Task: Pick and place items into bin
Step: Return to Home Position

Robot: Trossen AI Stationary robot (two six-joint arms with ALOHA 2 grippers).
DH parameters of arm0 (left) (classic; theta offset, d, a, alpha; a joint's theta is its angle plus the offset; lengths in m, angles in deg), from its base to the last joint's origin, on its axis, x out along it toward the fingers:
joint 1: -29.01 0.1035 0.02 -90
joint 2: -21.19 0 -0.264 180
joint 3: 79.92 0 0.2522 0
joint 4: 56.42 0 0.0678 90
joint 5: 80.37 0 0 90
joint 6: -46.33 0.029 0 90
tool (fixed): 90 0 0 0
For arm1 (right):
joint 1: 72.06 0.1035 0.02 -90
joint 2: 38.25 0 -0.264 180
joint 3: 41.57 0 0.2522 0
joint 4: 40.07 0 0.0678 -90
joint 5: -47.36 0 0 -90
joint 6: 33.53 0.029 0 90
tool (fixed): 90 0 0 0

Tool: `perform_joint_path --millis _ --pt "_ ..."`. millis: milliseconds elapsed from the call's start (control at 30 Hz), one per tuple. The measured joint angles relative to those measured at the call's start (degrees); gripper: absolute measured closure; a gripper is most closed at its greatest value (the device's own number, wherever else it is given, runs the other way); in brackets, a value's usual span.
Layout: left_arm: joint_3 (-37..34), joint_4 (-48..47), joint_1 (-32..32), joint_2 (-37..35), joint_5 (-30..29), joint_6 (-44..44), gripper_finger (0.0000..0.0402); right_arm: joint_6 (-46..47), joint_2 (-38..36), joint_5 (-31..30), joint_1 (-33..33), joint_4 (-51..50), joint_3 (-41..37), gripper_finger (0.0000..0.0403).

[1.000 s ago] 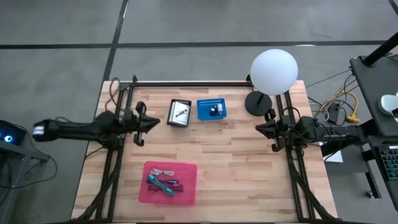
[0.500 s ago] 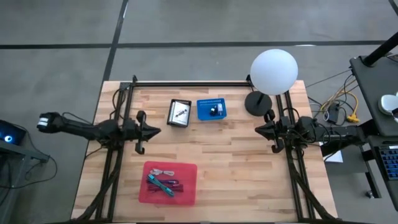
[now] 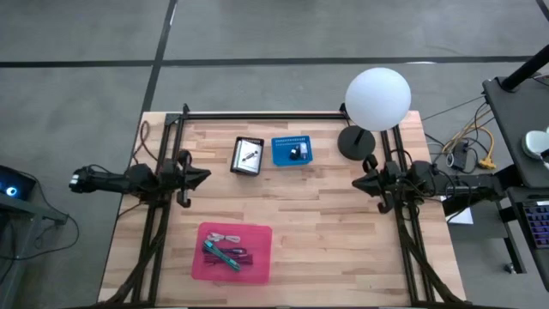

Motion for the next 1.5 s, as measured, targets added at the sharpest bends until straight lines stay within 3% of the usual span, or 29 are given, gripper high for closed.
perform_joint_path --millis 133,233,433,1500 --pt "0.00 0.27 -0.01 1.18 -0.26 -0.05 0.0401 0.25 -2.92 2.77 0.02 -7.52 0.43 0.0392" --pt "-0.04 0.28 0.00 2.17 -0.26 -0.48 0.0401 1.34 -4.84 -0.84 0.03 -12.34 0.55 0.0392" --pt "-0.08 0.45 0.00 0.86 -0.22 -0.23 0.0401 -0.37 -4.83 -7.21 0.00 -12.12 0.20 0.0392" --pt "-0.17 -8.45 0.00 1.71 3.26 -1.97 0.0402 -0.42 -4.65 -6.28 0.00 -16.03 0.11 0.0392"
